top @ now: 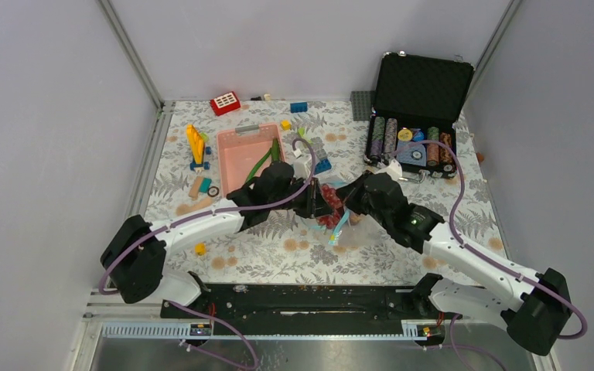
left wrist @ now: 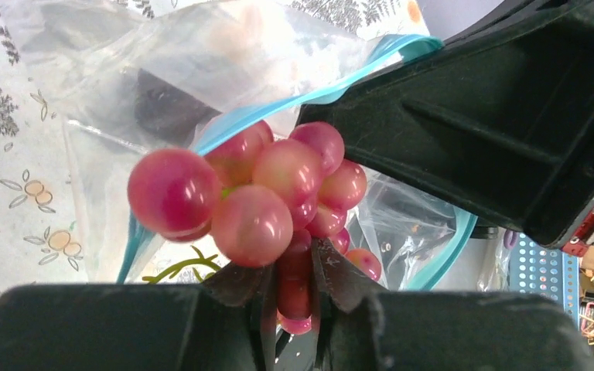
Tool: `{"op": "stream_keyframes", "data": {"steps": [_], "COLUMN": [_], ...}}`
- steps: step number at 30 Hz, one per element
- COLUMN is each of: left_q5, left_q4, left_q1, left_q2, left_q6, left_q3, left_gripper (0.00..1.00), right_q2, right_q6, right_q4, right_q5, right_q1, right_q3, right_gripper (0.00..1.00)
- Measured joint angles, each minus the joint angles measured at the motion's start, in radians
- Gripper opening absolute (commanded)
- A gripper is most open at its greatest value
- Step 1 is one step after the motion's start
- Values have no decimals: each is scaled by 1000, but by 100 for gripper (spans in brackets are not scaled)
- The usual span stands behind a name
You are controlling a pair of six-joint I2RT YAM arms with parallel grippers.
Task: Place the food in the zip-top bag and seal the zipper
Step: Place the fake fruit in the zipper food storage bag.
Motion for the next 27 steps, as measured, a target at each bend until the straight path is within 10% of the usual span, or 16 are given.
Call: {"op": "stream_keyframes", "data": {"steps": [5,11,18,22,27], "left_q5": [-43,-24,-135,-155,-114], "left_q4": [-75,-187,-279,-340,-377], "left_q1": [-24,-25,-26,-26,-30], "left_q2": [0,21,90,130,141], "left_q6": [-12,-24,-136,-145,-76], "left_q3": [27,134,200,270,300], "left_gripper": [37,14,11,30,81], "right_q2": [-51,-82,-102,-136,-184], "right_q6": [56,90,113,117,124], "right_q4": [23,60,80,80,80], "right_q5": [4,12,-1,-2,-8], "right_q1": [0,-3,-14,-26,-33], "right_q3": [-53,-65,-97,-115,-118], "right_gripper": [0,0,0,0,0]}}
